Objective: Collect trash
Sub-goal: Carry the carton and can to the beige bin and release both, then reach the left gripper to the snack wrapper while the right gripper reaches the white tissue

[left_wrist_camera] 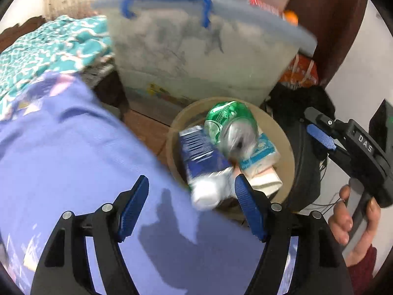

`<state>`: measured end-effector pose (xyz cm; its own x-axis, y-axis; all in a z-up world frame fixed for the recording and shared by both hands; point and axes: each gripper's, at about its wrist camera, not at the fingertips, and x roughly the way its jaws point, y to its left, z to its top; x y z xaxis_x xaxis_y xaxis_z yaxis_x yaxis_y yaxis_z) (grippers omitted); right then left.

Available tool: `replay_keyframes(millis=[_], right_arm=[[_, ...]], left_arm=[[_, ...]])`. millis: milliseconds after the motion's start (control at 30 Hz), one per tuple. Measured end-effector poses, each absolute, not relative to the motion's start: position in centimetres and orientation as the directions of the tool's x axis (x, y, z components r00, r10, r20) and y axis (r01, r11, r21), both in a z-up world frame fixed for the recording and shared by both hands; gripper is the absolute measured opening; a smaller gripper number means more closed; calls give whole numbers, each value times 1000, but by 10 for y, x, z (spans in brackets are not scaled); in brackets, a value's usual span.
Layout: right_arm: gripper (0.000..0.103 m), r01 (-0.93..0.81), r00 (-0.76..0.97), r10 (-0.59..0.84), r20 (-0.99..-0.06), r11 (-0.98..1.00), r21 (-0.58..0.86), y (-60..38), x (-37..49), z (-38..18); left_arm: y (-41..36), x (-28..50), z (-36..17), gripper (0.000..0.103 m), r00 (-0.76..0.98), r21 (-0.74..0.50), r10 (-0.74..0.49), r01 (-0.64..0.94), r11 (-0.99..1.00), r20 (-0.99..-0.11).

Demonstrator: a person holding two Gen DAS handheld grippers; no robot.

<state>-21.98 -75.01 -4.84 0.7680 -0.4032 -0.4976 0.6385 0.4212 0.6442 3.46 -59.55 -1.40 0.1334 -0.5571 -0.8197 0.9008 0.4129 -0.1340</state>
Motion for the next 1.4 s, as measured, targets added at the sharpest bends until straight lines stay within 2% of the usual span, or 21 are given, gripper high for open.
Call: replay_keyframes(millis=[133, 233, 367, 433, 533, 633, 767, 867, 1033, 1100, 1133, 1167, 1200, 1333, 1400], right_arm=[[65, 583, 812, -389, -435, 496, 644, -712, -211, -20], [67, 535, 845, -332, -420, 552, 640, -678, -188, -12], [68, 464, 874, -193, -447, 609, 644, -629, -140, -20], [68, 433, 873, -118, -472, 631, 644, -604, -111, -26], [68, 378, 865, 3, -501, 653, 656, -570, -70, -35], [68, 287, 822, 146, -550, 728, 623, -518, -12, -35], [71, 207, 764, 217, -607, 809, 550, -462, 60, -34], [83, 161, 733, 236, -638, 851, 500, -427, 116, -33], [88, 117, 690, 234, -685, 898, 425, -379, 179, -39], [88, 98, 667, 219, -712, 922, 375, -362, 200, -43], [87, 92, 657, 205, -726, 933, 347, -355, 209, -46], [76, 83, 643, 197, -740, 943, 323, -351, 217, -49], [67, 68, 632, 203, -748, 947, 315, -346, 222, -53], [54, 15, 637, 223, -738, 953, 302, -342, 200, -47], [53, -6, 649, 217, -730, 960, 280, -338, 175, -40]], left_arm=[[-515, 57, 4, 69, 195, -151, -582, 857, 492, -789], [-437, 91, 8, 70, 280, -156, -556, 776, 611, -783], [-322, 154, 12, 72, 440, -140, -431, 554, 821, -788], [-266, 190, 13, 77, 477, -171, -367, 404, 899, -799], [-212, 233, 6, 77, 470, -263, -361, 263, 928, -806], [-191, 276, -6, 77, 430, -307, -373, 217, 927, -822], [-185, 316, -26, 76, 360, -368, -409, 179, 912, -839], [-187, 327, -43, 75, 299, -438, -472, 177, 881, -829], [-199, 330, -59, 75, 231, -537, -565, 177, 825, -792], [-206, 334, -66, 68, 228, -540, -566, 172, 824, -792], [-210, 335, -66, 46, 231, -528, -559, 187, 829, -796], [-211, 336, -69, 29, 211, -530, -564, 196, 825, -799], [-211, 339, -73, 16, 183, -566, -595, 187, 803, -783], [-197, 328, -66, 9, 195, -574, -603, 190, 797, -773], [-191, 314, -61, 9, 188, -573, -610, 215, 791, -770]])
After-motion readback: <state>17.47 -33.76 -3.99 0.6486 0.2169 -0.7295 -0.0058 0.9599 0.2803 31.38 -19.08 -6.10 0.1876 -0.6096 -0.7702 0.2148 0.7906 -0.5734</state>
